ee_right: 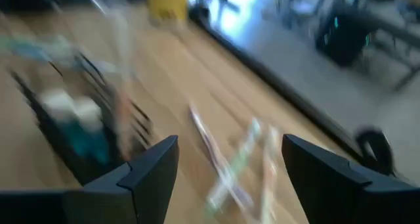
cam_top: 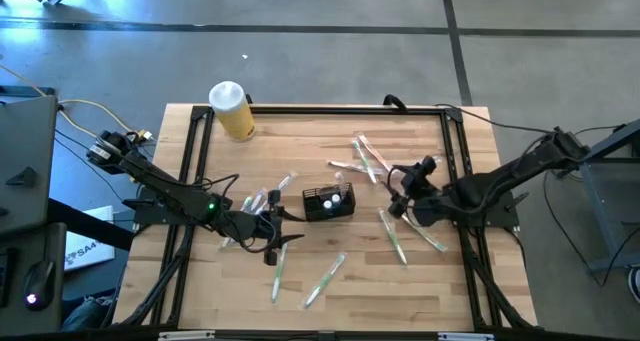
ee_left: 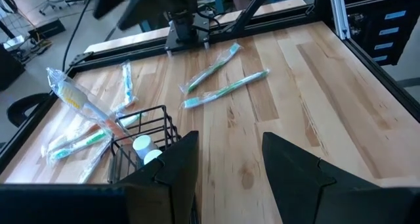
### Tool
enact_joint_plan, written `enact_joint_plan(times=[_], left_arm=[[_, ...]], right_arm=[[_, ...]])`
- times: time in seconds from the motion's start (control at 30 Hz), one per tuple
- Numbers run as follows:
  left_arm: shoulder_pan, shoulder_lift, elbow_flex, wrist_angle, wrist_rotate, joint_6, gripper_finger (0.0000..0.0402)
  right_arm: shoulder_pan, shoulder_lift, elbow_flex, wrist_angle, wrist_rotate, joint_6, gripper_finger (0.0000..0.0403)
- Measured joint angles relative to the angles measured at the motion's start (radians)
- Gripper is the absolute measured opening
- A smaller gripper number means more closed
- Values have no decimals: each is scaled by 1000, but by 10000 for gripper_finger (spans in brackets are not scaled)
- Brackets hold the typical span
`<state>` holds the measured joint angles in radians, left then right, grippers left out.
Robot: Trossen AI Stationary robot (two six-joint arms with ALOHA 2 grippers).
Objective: Pick & Place toothbrushing station
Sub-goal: Put the blue toothbrush into the wire organizer
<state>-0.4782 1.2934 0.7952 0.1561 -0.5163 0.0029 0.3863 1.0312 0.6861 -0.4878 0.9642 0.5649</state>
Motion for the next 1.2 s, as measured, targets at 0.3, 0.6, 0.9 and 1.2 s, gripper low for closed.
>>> enact_joint_plan(times=[0.3, 0.6, 0.9, 1.2], left_arm=[[1, 0, 0, 4, -2, 0, 163], [1, 0, 0, 6, -3, 0, 163], [1, 0, 0, 5, -2, 16, 163], [1, 0, 0, -2, -2, 17, 163]], right_arm=[[-230, -20, -1, -303, -334, 41, 263], [-520, 24, -1, -351, -581, -72, 263], [-754, 132, -1, -281, -763, -230, 263], [-821, 300, -1, -246, -788, -517, 263]])
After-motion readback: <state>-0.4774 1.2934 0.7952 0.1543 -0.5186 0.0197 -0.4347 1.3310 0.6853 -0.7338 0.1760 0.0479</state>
